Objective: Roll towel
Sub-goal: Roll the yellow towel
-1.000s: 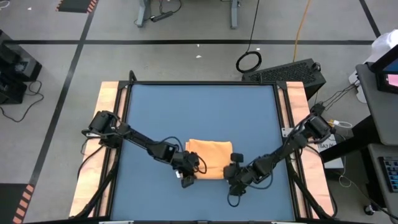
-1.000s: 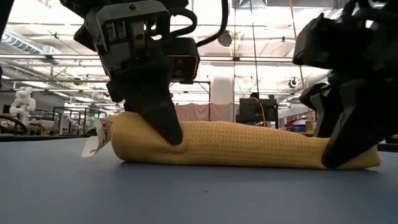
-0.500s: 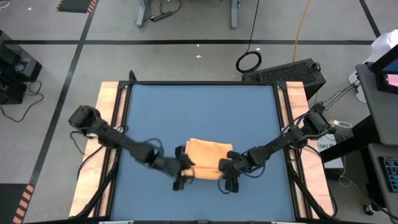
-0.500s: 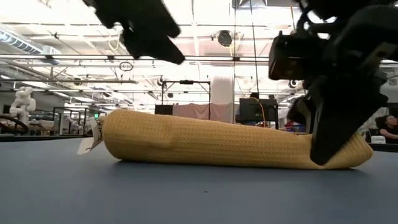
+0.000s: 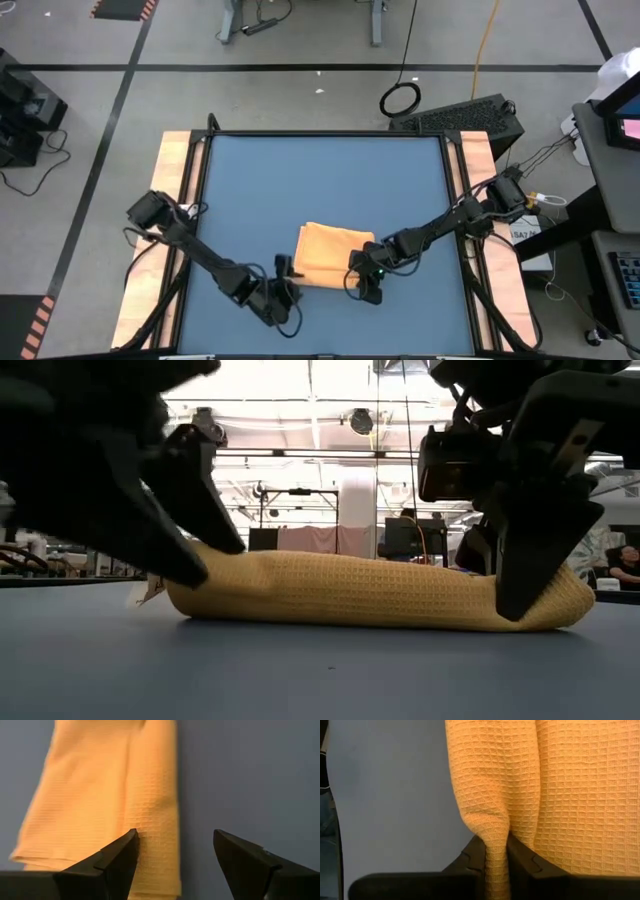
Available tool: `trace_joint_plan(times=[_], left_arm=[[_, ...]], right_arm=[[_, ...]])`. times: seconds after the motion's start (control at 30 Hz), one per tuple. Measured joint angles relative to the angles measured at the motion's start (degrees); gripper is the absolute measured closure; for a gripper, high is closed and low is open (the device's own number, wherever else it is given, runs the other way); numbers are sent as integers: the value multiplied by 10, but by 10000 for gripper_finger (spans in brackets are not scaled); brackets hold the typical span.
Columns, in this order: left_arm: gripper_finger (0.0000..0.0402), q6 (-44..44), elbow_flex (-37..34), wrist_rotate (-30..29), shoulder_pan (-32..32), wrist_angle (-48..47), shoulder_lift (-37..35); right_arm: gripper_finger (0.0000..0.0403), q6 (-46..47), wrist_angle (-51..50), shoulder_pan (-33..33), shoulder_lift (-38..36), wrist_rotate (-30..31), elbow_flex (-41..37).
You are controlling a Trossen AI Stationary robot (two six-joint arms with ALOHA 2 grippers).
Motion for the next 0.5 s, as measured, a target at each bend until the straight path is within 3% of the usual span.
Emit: trace_joint_plan(times=[0.17,0.5], left_arm=[[139,5,0,-24,11,-2,19],[141,-23,0,28,58,-23,22]], right_arm=[[369,0,0,0,0,0,0],[367,-21,1,1,0,-6,0]])
